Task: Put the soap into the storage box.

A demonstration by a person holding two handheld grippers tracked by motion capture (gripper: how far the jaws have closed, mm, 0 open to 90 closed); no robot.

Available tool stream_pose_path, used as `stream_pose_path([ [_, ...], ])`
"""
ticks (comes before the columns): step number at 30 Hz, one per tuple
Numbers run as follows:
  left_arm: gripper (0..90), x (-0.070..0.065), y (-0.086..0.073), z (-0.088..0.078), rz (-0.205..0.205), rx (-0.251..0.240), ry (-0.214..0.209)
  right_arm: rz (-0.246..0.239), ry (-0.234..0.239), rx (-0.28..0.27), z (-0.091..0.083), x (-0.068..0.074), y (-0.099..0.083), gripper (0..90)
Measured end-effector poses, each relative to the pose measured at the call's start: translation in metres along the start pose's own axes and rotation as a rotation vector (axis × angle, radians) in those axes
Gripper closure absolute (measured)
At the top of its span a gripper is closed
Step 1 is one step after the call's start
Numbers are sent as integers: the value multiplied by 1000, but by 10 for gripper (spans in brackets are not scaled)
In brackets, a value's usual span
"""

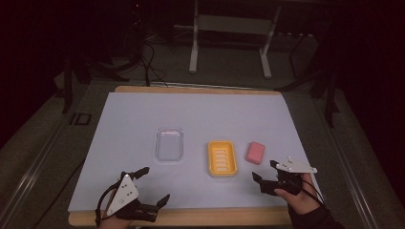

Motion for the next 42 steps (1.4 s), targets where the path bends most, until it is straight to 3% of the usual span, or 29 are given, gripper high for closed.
stream_pose_path([
  [1, 3, 0, 0, 0, 0, 0, 0, 0, 0, 0, 0, 0, 0, 183],
  [4, 3, 0, 0, 0, 2, 2, 2, 43, 3, 110, 2, -3, -6, 215],
  [5, 3, 0, 0, 0, 2, 2, 2, 43, 3, 110, 2, -3, -6, 215],
  [6, 3, 1, 0, 0, 2, 3, 3, 56, 5, 161, 2, -5, -8, 220],
  [7, 3, 1, 0, 0, 2, 3, 3, 56, 5, 161, 2, -5, -8, 220],
  [8, 3, 1, -1, 0, 1, 4, 3, 50, 2, 216, 1, -6, -10, 228],
  [9, 3, 1, -1, 0, 3, 5, 3, 47, -1, 238, 1, -6, -11, 228],
  [17, 3, 1, -1, 0, 3, 5, 3, 78, -20, 360, 0, -8, -11, 229],
  [18, 3, 1, -1, 0, 3, 5, 2, 94, -22, 412, 0, -9, -13, 229],
  [19, 3, 1, -1, 0, 3, 5, 2, 94, -22, 412, 0, -9, -13, 229],
  [21, 3, 1, -1, 0, 2, 4, 1, 94, -24, 484, 0, -8, -17, 230],
  [24, 3, 1, -1, 0, 2, 4, 1, 104, -23, 550, -1, -6, -19, 230],
  [26, 3, 0, -1, 0, 0, 3, 1, 104, -23, 550, -1, -6, -19, 230],
  [29, 3, 0, -1, 0, -1, 2, -1, 162, -25, 643, -2, -5, -21, 230],
  [36, 3, 0, -1, 0, -1, 3, -3, 207, -48, 685, 2, -5, -18, 214],
  [38, 3, -1, -1, 0, -1, 3, -3, 210, -38, 675, 5, -4, -19, 141],
  [42, 3, 0, 0, 0, 0, 2, -2, 205, -52, 623, 13, -3, -19, 117],
])
Point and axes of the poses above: each handheld gripper's, and its own axes: z roughly forward along the jaws, y roughly out of its top, x roughly to its left, the point moved 6 cm from there along z, roughly forward along the jaws, and after that the axes turned 10 degrees about -x, right-handed, at the moved point
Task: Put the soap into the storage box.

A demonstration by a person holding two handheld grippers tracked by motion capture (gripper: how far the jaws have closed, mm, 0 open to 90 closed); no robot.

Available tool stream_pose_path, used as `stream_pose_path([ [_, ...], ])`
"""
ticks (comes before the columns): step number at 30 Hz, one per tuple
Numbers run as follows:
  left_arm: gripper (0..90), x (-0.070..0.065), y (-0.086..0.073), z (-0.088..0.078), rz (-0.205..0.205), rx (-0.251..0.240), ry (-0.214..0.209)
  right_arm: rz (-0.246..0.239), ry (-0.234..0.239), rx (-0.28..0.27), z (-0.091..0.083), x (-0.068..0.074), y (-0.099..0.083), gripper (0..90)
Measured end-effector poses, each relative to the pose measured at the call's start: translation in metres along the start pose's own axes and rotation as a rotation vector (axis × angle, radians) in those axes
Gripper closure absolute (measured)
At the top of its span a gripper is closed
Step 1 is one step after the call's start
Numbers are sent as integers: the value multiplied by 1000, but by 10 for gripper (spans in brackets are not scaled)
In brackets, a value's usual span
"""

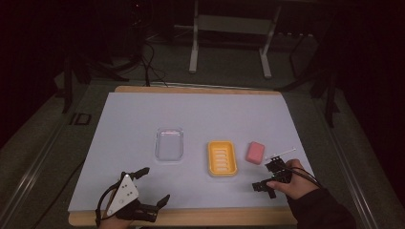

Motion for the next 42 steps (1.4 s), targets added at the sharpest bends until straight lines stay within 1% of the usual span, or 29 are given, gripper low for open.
stream_pose_path([
  [1, 3, 0, 0, 0, 0, 0, 0, -4, -3, -8, 1, 0, 1, 117],
  [2, 3, 0, 0, 0, 0, 0, 0, -19, 5, -13, 1, 0, 2, 117],
  [6, 3, 0, 0, 0, 0, 1, -1, -23, 11, -7, 3, 3, 4, 115],
  [7, 3, 0, 0, 0, 1, 2, 0, -17, 17, -9, 3, 4, 5, 115],
  [8, 3, 0, 0, 0, 1, 2, 0, -1, 29, 4, 3, 5, 6, 115],
  [9, 3, 0, 0, 0, 0, 2, 0, -5, 35, 20, 3, 5, 5, 115],
  [10, 3, 0, 0, 0, 0, 2, 0, -11, 32, 28, 2, 6, 6, 115],
  [12, 3, 0, 0, 0, 2, 3, 0, -3, 31, 24, 2, 7, 9, 115],
  [15, 3, 0, -1, 0, 5, 7, -1, -6, 36, 29, 1, 8, 10, 112],
  [16, 3, 0, 0, 0, 0, 3, -1, 29, 42, 43, 1, 10, 16, 112],
  [17, 3, 0, 0, 0, 1, 4, -1, 58, 30, 49, 0, 9, 19, 112],
  [18, 3, 0, 0, 0, 1, 4, -1, 58, 30, 49, 0, 9, 19, 112],
  [19, 3, 0, 0, 0, 1, 5, -2, 139, -2, 48, 0, 8, 27, 112],
  [21, 3, 0, 0, 0, 1, 4, -3, 201, -43, 43, -1, 5, 35, 112],
  [24, 3, 0, -1, 0, 1, 6, -4, 246, -56, 53, 0, 2, 45, 112],
  [26, 3, 0, 0, 0, -1, 4, -4, 243, -56, 59, 1, 1, 47, 112],
  [27, 3, 0, 0, 0, -1, 3, -4, 240, -54, 58, 3, 1, 53, 112],
  [30, 3, 0, -1, 0, -2, 4, -4, 240, -61, 48, 7, -2, 61, 112],
  [31, 3, 0, 0, 0, -2, 3, -4, 238, -65, 37, 9, -4, 66, 112],
  [32, 3, 0, 0, 0, -2, 3, -4, 245, -69, 36, 10, -5, 68, 112],
  [33, 3, 0, 0, 0, -3, 3, -4, 273, -78, 46, 12, -6, 72, 112],
  [35, 3, 0, -1, 0, -1, 4, -4, 268, -84, 59, 15, -8, 75, 112],
  [36, 3, 0, -1, 0, -2, 4, -4, 276, -104, 77, 17, -10, 76, 121],
  [37, 3, 0, -1, 0, -2, 4, -4, 256, -128, 81, 19, -12, 78, 156],
  [38, 3, 0, -1, 0, -2, 4, -4, 225, -164, 80, 21, -14, 79, 154],
  [39, 3, 0, -1, 0, -2, 4, -5, 222, -186, 83, 23, -16, 82, 146],
  [40, 3, 0, -1, 0, -1, 5, -6, 227, -191, 78, 24, -17, 84, 146],
  [42, 3, 0, -1, 0, 0, 6, -7, 251, -184, 79, 27, -17, 91, 148],
])
Point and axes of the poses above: each handheld gripper's, and its own axes: z roughly forward along the jaws, y roughly out of its top, x roughly to its left, the point moved 6 cm from there along z, roughly forward along the jaws, and after that the axes turned 10 degrees about -x, right-handed, at the moved point
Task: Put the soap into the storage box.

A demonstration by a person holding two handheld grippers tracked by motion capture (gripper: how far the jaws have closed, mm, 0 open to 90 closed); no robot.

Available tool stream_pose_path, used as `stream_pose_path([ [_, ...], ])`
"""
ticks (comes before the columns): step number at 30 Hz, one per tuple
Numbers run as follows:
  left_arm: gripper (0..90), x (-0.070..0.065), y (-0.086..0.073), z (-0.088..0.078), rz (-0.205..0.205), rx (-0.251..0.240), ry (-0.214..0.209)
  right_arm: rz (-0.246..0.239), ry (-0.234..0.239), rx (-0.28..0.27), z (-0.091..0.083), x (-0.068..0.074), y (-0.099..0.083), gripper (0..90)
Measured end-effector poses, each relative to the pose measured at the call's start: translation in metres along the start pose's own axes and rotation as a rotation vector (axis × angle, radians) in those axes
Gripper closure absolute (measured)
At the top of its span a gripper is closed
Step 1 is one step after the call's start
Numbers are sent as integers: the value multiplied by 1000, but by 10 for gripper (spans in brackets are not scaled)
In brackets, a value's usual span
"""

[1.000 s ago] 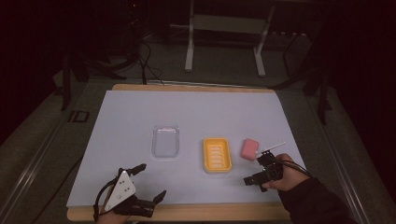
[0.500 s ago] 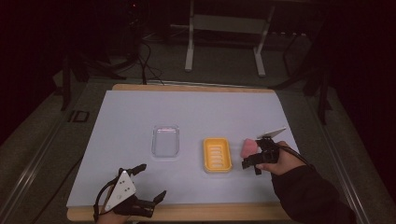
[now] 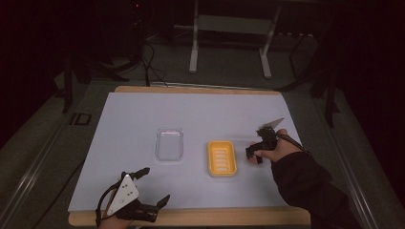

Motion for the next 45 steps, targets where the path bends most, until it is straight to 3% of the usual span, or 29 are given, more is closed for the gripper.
stream_pose_path([
  [3, 3, 0, 0, 0, 2, 0, -1, 62, 20, -36, 4, 3, 14, 148],
  [5, 3, 0, 0, 0, 0, -1, -1, 123, 3, -9, 7, 3, 17, 147],
  [9, 3, 0, 0, 0, 1, -1, -3, 162, -73, 22, 20, 2, 18, 141],
  [12, 3, 0, 0, 0, 5, 3, -5, 181, -96, 5, 27, 1, 22, 161],
  [17, 3, -1, -1, 0, 8, 6, -7, 227, -131, 38, 37, 0, 26, 251],
  [26, 3, -2, -1, 0, 9, 8, -10, 231, -178, 83, 50, -3, 24, 313],
  [32, 3, -1, -2, 0, 14, 15, -8, 243, -172, 120, 50, -4, 24, 362],
  [37, 3, -1, -2, 0, 16, 16, -6, 174, -173, 187, 45, -5, 21, 376],
  [39, 3, -1, -2, 1, 16, 18, -5, 181, -183, 190, 44, -4, 20, 376],
  [40, 3, -1, -2, 1, 16, 18, -6, 150, -178, 201, 43, -5, 19, 376],
  [45, 3, -1, -2, 0, 17, 17, -3, 160, -185, 198, 38, -5, 19, 376],
])
Point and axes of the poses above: each handheld gripper's, and its own axes: z roughly forward along the jaws, y roughly out of its top, x roughly to its left, the point moved 6 cm from there along z, roughly forward along the jaws, and after that the axes turned 10 degrees about -x, right-handed, at the moved point
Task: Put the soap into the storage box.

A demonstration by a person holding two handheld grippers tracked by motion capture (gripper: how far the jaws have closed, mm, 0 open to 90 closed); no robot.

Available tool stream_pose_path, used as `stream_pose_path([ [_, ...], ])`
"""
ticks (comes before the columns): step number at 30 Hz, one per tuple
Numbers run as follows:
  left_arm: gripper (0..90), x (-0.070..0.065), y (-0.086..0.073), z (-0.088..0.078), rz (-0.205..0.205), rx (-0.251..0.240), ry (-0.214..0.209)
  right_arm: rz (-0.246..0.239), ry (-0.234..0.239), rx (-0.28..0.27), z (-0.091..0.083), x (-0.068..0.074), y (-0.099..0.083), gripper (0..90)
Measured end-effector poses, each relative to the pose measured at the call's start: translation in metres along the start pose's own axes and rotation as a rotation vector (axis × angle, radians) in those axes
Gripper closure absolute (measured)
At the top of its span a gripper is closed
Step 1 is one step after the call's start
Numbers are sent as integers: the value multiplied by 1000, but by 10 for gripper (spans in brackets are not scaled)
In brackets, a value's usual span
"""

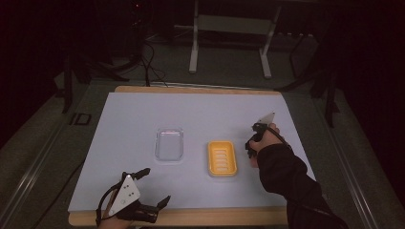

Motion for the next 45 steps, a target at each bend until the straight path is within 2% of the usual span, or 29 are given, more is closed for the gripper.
stream_pose_path([
  [1, 3, 0, 0, 0, -1, 1, 0, -15, 7, 10, -2, 0, 0, 376],
  [3, 3, 0, 0, 0, -1, 1, 0, 4, 8, 22, -6, -1, -1, 376],
  [6, 3, 0, 0, 0, -1, 3, 0, -4, 7, 30, -10, -3, -1, 376],
  [12, 3, 1, 0, 0, 0, 2, 3, 1, 12, -2, -29, -6, 1, 376],
  [14, 3, 1, 0, 0, -3, 1, 2, -4, 22, -21, -40, -6, 2, 376],
  [20, 3, 1, 0, 0, -5, -1, 4, -19, 34, -34, -60, -3, 0, 376],
  [21, 3, 1, 0, 0, -5, -2, 5, -19, 32, -49, -68, 0, 0, 376],
  [26, 3, 1, 0, 0, -7, -6, 3, -41, 54, -83, -82, 7, -1, 376],
  [27, 3, 1, 1, 0, -10, -8, 2, -57, 61, -97, -84, 9, -1, 376],
  [29, 3, 1, 1, -1, -10, -9, 3, -58, 89, -102, -92, 17, -3, 376],
  [34, 3, 1, 1, -1, -7, -9, 4, -70, 110, -138, -98, 27, -5, 376],
  [38, 3, 1, 1, 0, -6, -9, 4, -74, 171, -175, -103, 44, -9, 376],
  [42, 3, 1, 1, -1, -4, -8, 4, -76, 234, -177, -105, 56, -14, 377],
  [45, 3, 0, 1, -1, -3, -4, 4, -98, 238, -177, -103, 65, -19, 376],
])
Point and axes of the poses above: each handheld gripper's, and its own axes: z roughly forward along the jaws, y roughly out of its top, x roughly to its left, the point moved 6 cm from there along z, roughly forward along the jaws, and after that the axes turned 10 degrees about -x, right-handed, at the moved point
